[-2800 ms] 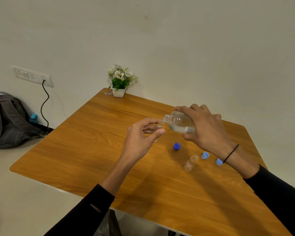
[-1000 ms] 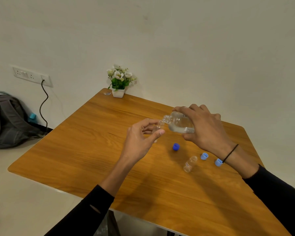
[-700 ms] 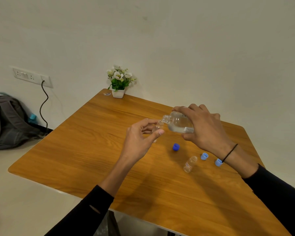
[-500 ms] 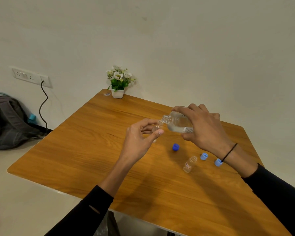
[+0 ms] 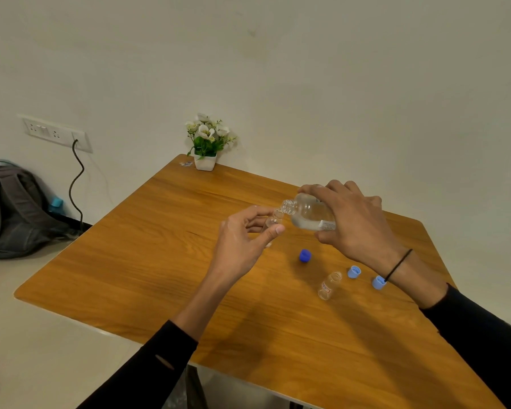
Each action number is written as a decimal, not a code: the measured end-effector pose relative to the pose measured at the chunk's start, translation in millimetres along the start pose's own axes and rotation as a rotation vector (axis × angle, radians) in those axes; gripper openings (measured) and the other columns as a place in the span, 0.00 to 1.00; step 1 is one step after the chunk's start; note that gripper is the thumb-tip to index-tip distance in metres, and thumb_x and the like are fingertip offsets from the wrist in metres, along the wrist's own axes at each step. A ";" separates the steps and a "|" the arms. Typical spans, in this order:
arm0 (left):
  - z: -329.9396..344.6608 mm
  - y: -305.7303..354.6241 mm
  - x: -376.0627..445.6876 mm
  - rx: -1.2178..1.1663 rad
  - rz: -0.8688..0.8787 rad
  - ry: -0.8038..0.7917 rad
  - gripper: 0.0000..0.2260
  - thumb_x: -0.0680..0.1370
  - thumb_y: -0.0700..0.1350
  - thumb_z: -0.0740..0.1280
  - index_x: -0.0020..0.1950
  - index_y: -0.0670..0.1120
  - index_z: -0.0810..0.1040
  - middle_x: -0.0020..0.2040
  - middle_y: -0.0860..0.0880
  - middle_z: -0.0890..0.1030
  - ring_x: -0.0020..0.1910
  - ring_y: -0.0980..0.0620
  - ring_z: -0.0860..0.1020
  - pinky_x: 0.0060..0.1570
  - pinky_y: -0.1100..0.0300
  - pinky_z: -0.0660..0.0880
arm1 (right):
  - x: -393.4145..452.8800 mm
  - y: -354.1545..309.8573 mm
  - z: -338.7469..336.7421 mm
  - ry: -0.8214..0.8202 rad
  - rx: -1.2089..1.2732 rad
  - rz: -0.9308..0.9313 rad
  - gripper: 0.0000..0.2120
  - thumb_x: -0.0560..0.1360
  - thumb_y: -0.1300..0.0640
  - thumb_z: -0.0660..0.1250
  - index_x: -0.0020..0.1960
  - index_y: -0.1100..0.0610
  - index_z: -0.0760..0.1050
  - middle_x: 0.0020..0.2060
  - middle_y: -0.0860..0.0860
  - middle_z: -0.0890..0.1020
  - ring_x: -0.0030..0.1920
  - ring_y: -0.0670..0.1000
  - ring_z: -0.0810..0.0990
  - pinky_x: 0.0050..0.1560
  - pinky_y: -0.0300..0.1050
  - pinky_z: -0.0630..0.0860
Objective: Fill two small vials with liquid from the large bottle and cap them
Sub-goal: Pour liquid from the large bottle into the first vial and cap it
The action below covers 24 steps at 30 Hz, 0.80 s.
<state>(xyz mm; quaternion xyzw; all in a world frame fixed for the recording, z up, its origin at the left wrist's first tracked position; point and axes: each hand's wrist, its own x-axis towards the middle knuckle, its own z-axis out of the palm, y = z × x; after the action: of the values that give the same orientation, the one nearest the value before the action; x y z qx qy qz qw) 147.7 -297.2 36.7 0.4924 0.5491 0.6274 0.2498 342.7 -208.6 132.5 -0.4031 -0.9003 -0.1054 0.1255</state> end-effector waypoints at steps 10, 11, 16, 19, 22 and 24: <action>-0.3 1.2 0.0 0.001 0.003 -0.004 0.14 0.76 0.49 0.79 0.61 0.53 0.85 0.52 0.55 0.89 0.52 0.58 0.86 0.51 0.45 0.87 | 0.9 -0.7 0.5 -0.002 -0.013 0.003 0.40 0.69 0.51 0.77 0.76 0.35 0.64 0.55 0.42 0.73 0.55 0.48 0.69 0.48 0.52 0.65; -0.2 1.1 0.1 0.000 0.002 -0.005 0.14 0.76 0.49 0.79 0.61 0.53 0.85 0.52 0.55 0.89 0.52 0.58 0.86 0.51 0.45 0.87 | 1.0 -0.6 0.5 -0.002 -0.014 0.005 0.40 0.69 0.51 0.77 0.76 0.35 0.64 0.55 0.42 0.73 0.55 0.47 0.68 0.48 0.52 0.65; 0.1 1.4 0.1 0.011 0.001 -0.004 0.14 0.76 0.50 0.79 0.60 0.56 0.85 0.52 0.56 0.88 0.52 0.58 0.86 0.51 0.45 0.87 | 0.5 -0.2 1.1 -0.003 -0.011 0.009 0.40 0.69 0.50 0.78 0.76 0.36 0.64 0.56 0.42 0.73 0.56 0.48 0.69 0.49 0.52 0.65; 0.4 1.0 0.2 0.009 0.000 0.003 0.14 0.76 0.49 0.79 0.61 0.54 0.85 0.52 0.56 0.88 0.52 0.58 0.86 0.51 0.45 0.87 | 1.1 -0.8 0.7 -0.011 -0.009 0.016 0.41 0.69 0.50 0.77 0.77 0.36 0.63 0.57 0.43 0.73 0.57 0.49 0.70 0.50 0.53 0.66; 0.6 0.0 0.5 -0.001 -0.004 0.004 0.14 0.76 0.49 0.79 0.61 0.53 0.85 0.51 0.56 0.88 0.52 0.58 0.86 0.51 0.44 0.87 | 0.6 -0.9 0.8 -0.011 -0.009 0.018 0.41 0.70 0.50 0.78 0.77 0.36 0.63 0.57 0.43 0.73 0.57 0.49 0.70 0.49 0.53 0.66; 0.9 -0.1 0.7 0.003 -0.006 0.002 0.14 0.76 0.49 0.79 0.61 0.53 0.85 0.51 0.56 0.88 0.52 0.58 0.86 0.50 0.44 0.87 | 0.2 -0.6 0.6 -0.010 -0.011 0.019 0.41 0.70 0.50 0.78 0.77 0.35 0.63 0.57 0.42 0.73 0.57 0.48 0.70 0.49 0.52 0.65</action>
<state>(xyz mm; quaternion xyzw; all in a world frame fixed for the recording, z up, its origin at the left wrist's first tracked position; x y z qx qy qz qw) 148.2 -296.3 36.7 0.4905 0.5517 0.6263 0.2506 342.1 -208.7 131.9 -0.4130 -0.8965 -0.1070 0.1196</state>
